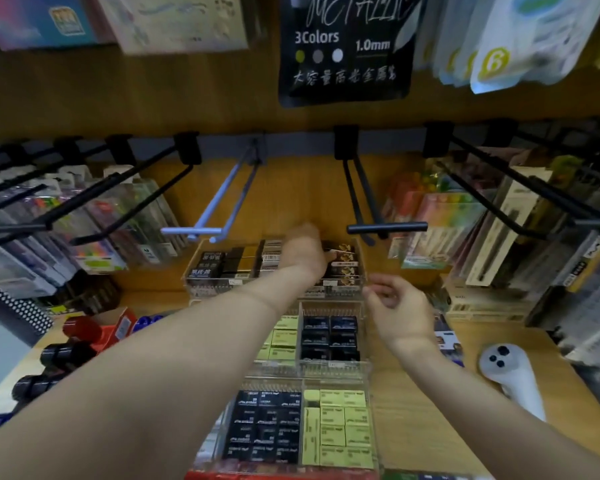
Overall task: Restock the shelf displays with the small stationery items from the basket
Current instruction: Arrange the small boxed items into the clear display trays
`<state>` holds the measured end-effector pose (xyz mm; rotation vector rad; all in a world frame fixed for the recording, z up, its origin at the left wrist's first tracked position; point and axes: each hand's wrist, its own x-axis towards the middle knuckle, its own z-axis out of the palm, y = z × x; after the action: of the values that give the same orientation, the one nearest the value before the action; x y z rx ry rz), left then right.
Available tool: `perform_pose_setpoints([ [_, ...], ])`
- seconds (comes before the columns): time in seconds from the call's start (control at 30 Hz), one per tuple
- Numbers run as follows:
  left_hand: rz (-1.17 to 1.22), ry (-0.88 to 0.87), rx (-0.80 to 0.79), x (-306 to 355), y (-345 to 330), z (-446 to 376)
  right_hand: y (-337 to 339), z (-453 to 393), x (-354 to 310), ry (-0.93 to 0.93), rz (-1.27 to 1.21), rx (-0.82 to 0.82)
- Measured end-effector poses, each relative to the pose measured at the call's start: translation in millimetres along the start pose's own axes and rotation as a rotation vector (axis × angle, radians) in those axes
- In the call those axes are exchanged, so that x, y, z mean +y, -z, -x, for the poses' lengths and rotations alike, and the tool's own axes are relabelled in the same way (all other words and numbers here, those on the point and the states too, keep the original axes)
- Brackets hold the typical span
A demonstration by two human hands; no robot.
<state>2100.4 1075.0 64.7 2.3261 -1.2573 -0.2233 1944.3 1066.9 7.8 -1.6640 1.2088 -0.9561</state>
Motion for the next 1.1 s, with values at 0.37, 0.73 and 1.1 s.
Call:
perform_pose_setpoints([
  [0.37, -0.275, -0.222, -0.012, -5.5, -5.1, -0.6, 0.0, 7.1, 1.6, 0.089, 0.079, -0.043],
  [0.73, -0.032, -0.320, -0.121, -20.5, 31.3, 85.3, 29.5, 54.6, -18.0, 0.147, 0.164, -0.149],
  [1.1, -0.207, -0.259, -0.549, -117.2, 10.5, 304.0, 46.1, 242.9, 32.7, -0.102, 0.431, -0.514],
])
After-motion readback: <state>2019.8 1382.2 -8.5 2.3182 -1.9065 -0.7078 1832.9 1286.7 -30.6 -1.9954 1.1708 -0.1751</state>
